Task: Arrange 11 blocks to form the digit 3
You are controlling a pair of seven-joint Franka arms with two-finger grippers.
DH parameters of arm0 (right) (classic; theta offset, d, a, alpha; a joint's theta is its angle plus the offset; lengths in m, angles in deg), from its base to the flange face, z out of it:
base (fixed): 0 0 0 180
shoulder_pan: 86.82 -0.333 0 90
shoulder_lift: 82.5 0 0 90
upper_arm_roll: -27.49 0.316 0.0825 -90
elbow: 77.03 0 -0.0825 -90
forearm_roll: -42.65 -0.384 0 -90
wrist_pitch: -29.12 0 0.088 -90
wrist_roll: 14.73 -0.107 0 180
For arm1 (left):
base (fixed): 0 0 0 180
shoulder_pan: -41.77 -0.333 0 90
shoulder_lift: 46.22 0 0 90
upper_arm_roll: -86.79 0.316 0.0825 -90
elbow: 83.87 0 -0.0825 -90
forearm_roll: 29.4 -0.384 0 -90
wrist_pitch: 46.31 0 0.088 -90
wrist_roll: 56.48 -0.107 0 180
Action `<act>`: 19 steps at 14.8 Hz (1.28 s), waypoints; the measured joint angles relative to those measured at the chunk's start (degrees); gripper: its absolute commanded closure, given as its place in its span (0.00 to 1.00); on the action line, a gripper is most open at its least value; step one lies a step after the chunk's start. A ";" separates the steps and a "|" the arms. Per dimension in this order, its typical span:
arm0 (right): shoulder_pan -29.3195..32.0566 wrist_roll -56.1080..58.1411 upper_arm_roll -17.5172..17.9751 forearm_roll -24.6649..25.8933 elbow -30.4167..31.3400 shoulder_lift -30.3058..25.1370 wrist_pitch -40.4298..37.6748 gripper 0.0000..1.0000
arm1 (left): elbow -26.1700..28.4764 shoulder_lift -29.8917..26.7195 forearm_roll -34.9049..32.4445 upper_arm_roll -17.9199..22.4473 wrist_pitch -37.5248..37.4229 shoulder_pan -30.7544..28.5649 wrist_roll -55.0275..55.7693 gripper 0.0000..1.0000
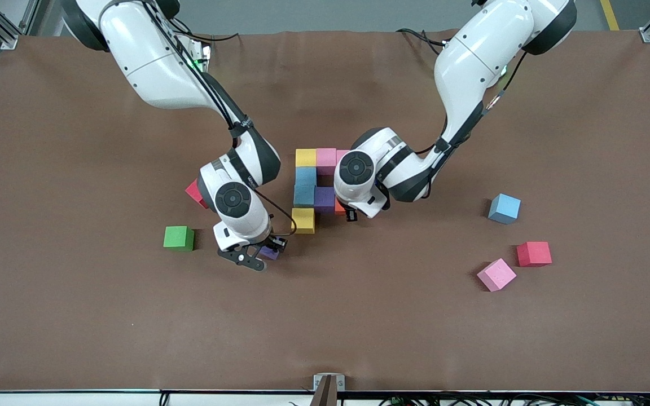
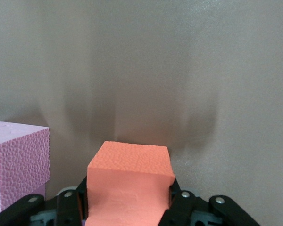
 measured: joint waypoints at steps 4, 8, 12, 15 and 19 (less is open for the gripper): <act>-1.36 8.50 0.13 0.12 -1.25 -0.01 0.01 1.00 | 0.58 0.09 0.00 0.00 -0.04 0.15 0.01 0.00; -3.55 9.51 0.14 1.11 -2.50 0.29 0.03 1.00 | 1.32 0.13 0.00 0.00 -0.14 0.37 0.13 0.00; -4.83 9.65 0.11 1.45 -5.22 2.56 0.06 1.00 | 1.14 -1.44 0.00 0.00 -1.39 0.30 0.13 0.00; -5.23 9.93 0.10 1.49 -7.75 4.58 0.08 1.00 | 1.06 -3.99 0.00 0.00 -4.02 0.13 0.07 0.00; -6.01 10.05 0.10 1.52 -11.50 7.22 -2.19 1.00 | 0.80 -8.81 0.00 0.06 -9.66 -0.34 -3.00 0.00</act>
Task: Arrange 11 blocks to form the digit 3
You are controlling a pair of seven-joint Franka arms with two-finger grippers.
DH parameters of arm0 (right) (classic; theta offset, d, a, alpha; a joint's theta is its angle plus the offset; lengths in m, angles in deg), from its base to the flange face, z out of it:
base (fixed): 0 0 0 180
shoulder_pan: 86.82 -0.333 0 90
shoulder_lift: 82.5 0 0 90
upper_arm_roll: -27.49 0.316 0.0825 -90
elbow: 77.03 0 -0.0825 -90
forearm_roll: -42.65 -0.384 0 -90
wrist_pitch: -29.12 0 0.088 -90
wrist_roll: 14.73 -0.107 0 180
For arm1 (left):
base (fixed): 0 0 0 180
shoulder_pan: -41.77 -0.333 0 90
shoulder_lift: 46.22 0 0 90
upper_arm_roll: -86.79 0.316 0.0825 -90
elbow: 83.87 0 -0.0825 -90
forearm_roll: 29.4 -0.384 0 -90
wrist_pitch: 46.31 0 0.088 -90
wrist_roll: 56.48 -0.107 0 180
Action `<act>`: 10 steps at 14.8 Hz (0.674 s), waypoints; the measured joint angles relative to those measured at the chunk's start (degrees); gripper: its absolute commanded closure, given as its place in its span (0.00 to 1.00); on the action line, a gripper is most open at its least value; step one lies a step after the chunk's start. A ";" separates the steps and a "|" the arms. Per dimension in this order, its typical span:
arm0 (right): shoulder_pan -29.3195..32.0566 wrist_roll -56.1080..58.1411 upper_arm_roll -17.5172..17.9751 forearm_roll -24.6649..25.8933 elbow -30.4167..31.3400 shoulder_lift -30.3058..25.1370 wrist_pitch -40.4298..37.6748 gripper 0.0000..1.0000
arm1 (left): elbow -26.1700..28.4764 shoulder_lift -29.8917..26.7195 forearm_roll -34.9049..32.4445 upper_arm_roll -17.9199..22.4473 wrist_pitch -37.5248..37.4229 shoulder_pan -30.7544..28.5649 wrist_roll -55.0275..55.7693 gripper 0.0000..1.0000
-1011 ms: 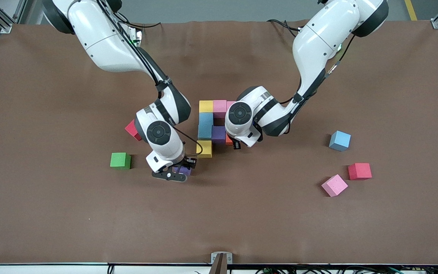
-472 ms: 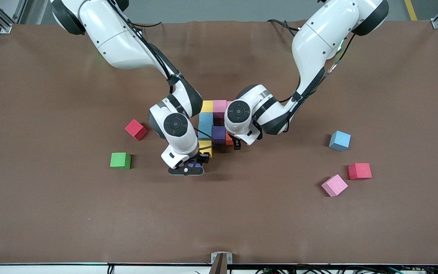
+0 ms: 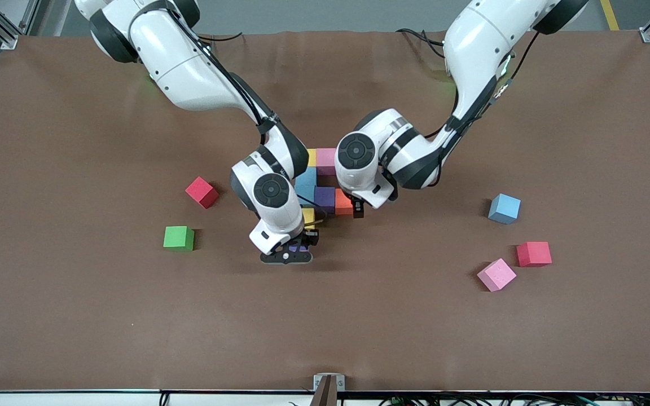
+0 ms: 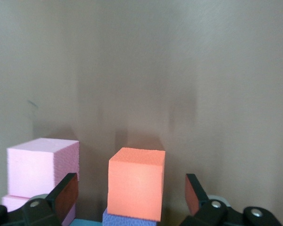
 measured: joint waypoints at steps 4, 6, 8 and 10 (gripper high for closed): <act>-0.62 0.02 -0.01 0.01 -3.38 2.10 -2.74 1.00 | -0.28 -5.39 0.00 0.15 -3.63 -5.37 -11.79 0.00; -0.65 0.05 -0.01 0.02 -3.66 2.28 -2.98 1.00 | -0.28 -6.61 0.02 0.17 -4.47 -8.55 -18.69 0.00; -0.80 0.07 -0.01 0.01 -3.83 2.33 -3.65 1.00 | -0.46 -6.89 0.02 0.22 -4.52 -10.83 -24.87 0.00; -0.98 0.07 0.00 0.02 -3.92 2.34 -4.52 1.00 | -0.95 -6.89 0.02 0.30 -4.52 -13.11 -32.43 0.00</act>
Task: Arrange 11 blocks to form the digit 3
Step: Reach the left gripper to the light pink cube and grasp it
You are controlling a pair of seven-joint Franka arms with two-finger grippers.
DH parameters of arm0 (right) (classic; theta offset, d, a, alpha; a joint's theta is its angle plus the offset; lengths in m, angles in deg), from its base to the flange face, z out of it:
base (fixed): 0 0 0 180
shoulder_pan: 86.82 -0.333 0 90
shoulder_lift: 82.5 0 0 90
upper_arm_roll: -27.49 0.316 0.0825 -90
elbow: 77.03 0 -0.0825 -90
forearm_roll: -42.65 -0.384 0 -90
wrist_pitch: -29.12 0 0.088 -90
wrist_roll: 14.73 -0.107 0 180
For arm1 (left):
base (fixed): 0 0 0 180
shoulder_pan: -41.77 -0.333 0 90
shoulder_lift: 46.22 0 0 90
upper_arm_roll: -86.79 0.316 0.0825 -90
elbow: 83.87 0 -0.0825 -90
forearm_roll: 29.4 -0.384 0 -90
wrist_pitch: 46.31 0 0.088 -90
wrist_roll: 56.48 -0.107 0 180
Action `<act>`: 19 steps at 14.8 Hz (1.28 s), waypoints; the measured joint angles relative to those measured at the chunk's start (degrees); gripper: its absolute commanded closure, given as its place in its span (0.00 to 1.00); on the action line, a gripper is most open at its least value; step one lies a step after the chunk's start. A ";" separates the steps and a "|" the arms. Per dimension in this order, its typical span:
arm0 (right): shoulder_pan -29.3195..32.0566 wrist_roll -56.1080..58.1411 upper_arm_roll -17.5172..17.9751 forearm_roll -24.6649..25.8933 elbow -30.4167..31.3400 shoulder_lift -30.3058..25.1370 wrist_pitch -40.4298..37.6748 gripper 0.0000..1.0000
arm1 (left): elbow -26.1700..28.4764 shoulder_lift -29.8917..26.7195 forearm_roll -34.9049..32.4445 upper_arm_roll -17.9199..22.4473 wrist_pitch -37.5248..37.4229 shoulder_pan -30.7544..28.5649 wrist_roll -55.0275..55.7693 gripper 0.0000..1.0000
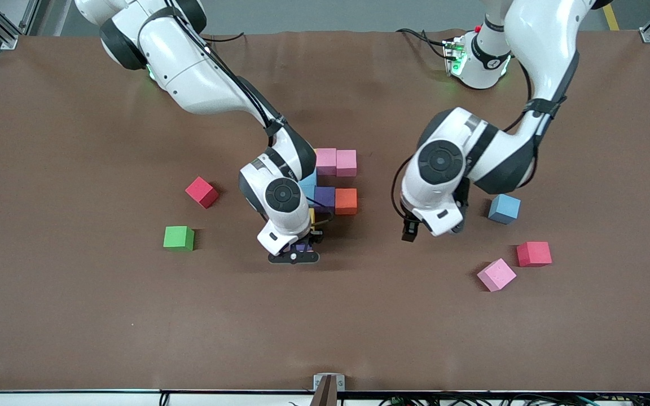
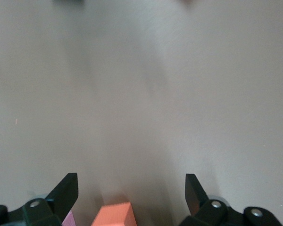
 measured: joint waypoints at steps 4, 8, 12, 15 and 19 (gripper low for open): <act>-0.42 0.00 0.01 0.00 -0.32 0.12 -0.69 1.00 | -0.37 0.12 -0.01 0.62 0.00 -6.51 -19.39 0.00; -1.05 0.00 0.02 0.00 -3.23 1.64 -2.55 1.00 | -1.48 1.93 -0.29 0.88 0.66 -12.31 -35.54 0.00; -1.11 0.00 -0.04 0.00 -4.85 2.52 -2.69 1.00 | -3.04 4.46 -2.38 1.90 4.00 -14.98 -48.36 0.00; -1.12 0.00 -0.05 0.00 -5.40 2.67 -2.69 1.00 | -3.18 6.74 -2.76 4.95 7.15 -15.37 -58.58 0.00; -1.12 0.00 -0.03 0.00 -5.47 2.85 -3.11 1.00 | -3.59 8.78 -2.85 5.49 9.21 -17.13 -66.83 0.00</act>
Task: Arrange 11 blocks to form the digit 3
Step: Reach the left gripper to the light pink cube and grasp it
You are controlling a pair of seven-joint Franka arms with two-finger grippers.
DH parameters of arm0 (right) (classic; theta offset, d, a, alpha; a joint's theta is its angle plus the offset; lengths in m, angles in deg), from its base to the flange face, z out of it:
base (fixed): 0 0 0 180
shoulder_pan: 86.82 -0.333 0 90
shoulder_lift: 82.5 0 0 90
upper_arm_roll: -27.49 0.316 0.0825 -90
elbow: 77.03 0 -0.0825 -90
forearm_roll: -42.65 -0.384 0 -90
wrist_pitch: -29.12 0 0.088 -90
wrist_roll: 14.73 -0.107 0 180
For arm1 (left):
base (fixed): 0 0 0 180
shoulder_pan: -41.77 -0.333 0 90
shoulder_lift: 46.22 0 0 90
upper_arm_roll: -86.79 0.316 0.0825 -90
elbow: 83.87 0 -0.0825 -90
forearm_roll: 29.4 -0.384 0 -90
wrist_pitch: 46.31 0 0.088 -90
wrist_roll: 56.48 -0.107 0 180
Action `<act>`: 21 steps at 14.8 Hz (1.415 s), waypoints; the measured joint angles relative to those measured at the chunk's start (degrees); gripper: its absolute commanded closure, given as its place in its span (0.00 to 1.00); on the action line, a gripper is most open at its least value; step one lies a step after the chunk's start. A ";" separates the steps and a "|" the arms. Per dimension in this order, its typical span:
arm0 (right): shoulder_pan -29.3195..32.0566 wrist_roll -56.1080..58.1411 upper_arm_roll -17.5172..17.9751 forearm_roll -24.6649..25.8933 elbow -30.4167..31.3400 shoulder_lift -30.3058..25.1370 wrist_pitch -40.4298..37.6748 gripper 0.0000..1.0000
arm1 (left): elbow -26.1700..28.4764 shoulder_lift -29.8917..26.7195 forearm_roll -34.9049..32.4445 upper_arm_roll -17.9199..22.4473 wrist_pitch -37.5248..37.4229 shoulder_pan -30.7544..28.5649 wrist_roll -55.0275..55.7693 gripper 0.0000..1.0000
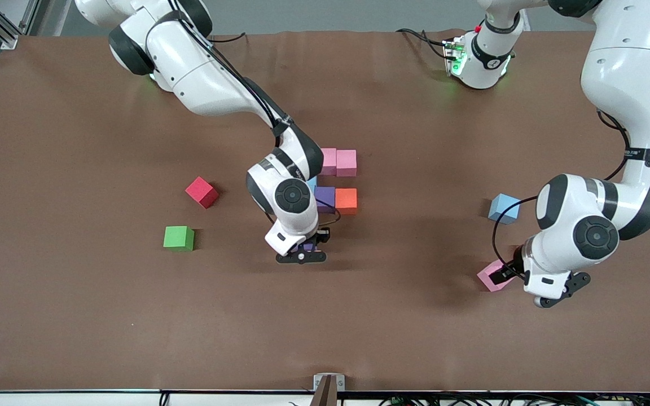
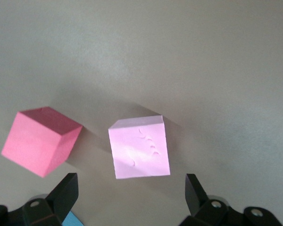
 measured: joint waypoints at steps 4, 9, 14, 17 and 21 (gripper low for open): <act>0.00 0.02 -0.04 0.00 0.00 0.06 -0.86 1.00 | -1.01 1.27 -0.08 1.65 1.58 -0.16 -10.16 0.02; 0.00 0.29 -0.04 0.00 -0.09 0.06 -1.85 1.00 | -3.09 5.85 -0.08 2.45 6.83 -1.01 -14.78 0.01; 0.00 0.66 -0.04 0.00 -0.16 0.06 -1.97 1.00 | -3.79 7.03 4.30 2.41 7.57 -1.01 -13.38 0.01; 0.00 1.38 -0.08 0.00 -0.39 0.06 -2.03 1.00 | -3.78 7.42 6.92 2.41 7.57 -0.93 -8.35 0.01; 0.01 2.06 -0.12 0.00 -0.40 0.06 -2.12 1.00 | -3.76 8.66 7.00 2.55 7.56 -0.93 -3.47 0.11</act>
